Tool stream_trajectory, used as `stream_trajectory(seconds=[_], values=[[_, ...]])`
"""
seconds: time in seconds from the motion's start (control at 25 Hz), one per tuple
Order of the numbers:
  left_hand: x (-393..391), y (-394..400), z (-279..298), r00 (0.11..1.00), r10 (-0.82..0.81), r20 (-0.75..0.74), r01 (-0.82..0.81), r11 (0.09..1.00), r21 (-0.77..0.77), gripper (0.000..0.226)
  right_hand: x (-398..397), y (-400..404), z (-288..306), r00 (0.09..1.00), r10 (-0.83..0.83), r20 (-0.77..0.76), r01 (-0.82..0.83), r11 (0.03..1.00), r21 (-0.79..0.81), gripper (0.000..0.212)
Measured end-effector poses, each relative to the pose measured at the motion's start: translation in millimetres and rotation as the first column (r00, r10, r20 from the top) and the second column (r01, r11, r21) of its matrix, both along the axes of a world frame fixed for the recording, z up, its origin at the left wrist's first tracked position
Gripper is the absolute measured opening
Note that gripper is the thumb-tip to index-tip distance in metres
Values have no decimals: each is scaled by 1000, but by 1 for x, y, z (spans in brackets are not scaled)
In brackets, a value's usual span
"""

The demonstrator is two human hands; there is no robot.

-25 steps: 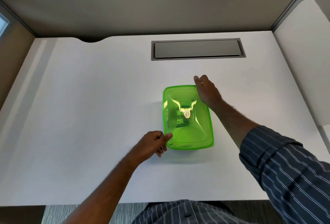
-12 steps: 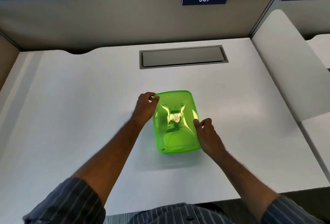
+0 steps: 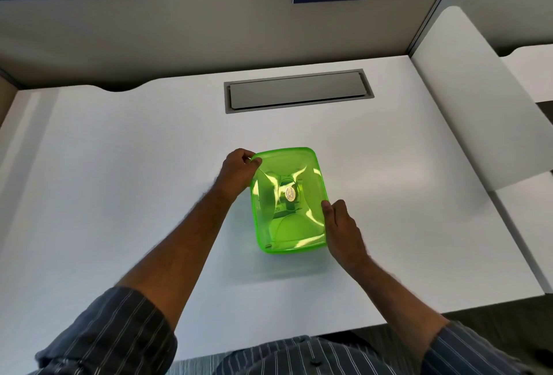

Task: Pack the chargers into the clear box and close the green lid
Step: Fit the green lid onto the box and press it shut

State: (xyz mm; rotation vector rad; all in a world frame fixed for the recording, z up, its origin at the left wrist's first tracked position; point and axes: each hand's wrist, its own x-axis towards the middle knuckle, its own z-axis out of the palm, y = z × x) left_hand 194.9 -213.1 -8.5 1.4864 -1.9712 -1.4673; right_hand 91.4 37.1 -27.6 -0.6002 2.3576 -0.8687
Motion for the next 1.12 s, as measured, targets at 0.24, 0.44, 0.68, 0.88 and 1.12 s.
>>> stream_trajectory(seconds=[0.24,0.44,0.68,0.88,1.12], values=[[-8,-8,9,959,-196,206,235,955,-181,34,-11,-2,4,996,92,6,-92,995,43,39],[-30,13,21,767,-526,367,638,566,-522,48,-21,-3,7,981,196,4,-196,979,51,40],[-44,33,4,532,-607,590,845,339,-413,53,-53,-10,11,914,406,1,-406,913,38,41],[-32,32,2,626,-563,540,779,451,-435,46,-74,-24,13,863,505,13,-505,862,50,39],[-11,34,0,735,-455,503,673,580,-458,46,-82,-54,19,853,520,-39,-515,852,93,43]])
